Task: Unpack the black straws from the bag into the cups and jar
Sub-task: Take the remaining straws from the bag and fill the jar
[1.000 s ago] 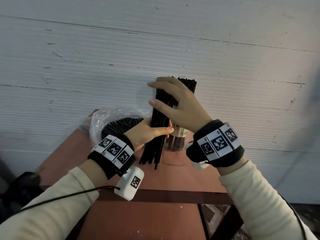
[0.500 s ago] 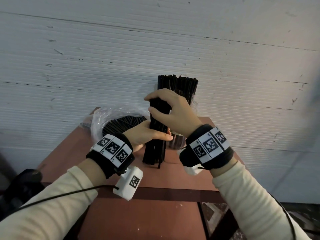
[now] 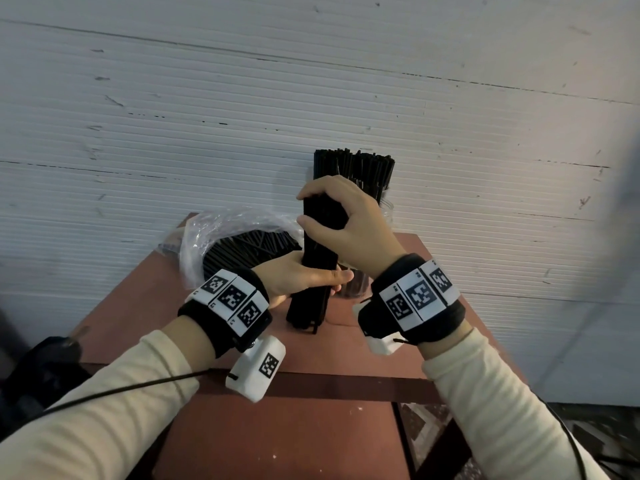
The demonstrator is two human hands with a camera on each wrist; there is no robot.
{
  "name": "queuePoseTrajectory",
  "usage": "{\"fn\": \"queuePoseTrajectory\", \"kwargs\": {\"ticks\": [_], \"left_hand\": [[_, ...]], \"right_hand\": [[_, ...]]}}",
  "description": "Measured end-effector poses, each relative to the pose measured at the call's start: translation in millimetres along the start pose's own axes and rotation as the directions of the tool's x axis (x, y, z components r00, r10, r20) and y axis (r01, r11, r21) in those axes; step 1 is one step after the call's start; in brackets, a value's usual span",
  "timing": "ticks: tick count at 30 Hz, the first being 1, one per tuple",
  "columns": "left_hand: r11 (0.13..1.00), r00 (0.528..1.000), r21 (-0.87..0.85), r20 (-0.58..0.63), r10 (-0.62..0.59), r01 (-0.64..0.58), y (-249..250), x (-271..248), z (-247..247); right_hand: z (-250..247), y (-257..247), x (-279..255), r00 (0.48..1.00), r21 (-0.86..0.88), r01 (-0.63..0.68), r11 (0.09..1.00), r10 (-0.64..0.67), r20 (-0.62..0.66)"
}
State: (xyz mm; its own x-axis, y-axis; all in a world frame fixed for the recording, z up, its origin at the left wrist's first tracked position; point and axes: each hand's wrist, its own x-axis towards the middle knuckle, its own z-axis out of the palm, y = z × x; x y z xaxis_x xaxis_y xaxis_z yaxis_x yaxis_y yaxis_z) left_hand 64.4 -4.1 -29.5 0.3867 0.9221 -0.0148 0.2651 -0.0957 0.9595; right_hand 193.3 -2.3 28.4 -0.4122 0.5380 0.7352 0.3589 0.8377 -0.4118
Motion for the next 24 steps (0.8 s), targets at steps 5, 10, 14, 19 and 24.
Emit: {"fn": "queuePoseTrajectory", "kwargs": {"ticks": [5,10,14,19,24], "left_hand": [[0.988,0.988,0.058,-0.042,0.148,-0.146,19,-12,1],[0.957,0.965,0.192,0.189,0.183,-0.220,42,-30,0],[0.948,0.946,0.229,0.287,0.151,-0.221,45,-33,4],[0.957,0.966,0.143,0.105,0.238,-0.251,38,-19,12],[0.920,0.874,0.227,-0.303,0.379,-0.320,37,10,17]], "right_hand": [[-17,-4,-7,0.975,0.166,-0.164,0.972,0.185,-0.121],[-31,-5,-16,0.948,0.164,-0.249,0.954,0.206,0.242],[-29,-12,-24,0.898,0.088,-0.218,0.972,0.165,0.407],[-46,-10,-23,0.952,0.174,-0.228,0.958,0.182,0.245],[-84,-2,-1,0.970,0.278,-0.183,0.943,0.220,-0.106]]}}
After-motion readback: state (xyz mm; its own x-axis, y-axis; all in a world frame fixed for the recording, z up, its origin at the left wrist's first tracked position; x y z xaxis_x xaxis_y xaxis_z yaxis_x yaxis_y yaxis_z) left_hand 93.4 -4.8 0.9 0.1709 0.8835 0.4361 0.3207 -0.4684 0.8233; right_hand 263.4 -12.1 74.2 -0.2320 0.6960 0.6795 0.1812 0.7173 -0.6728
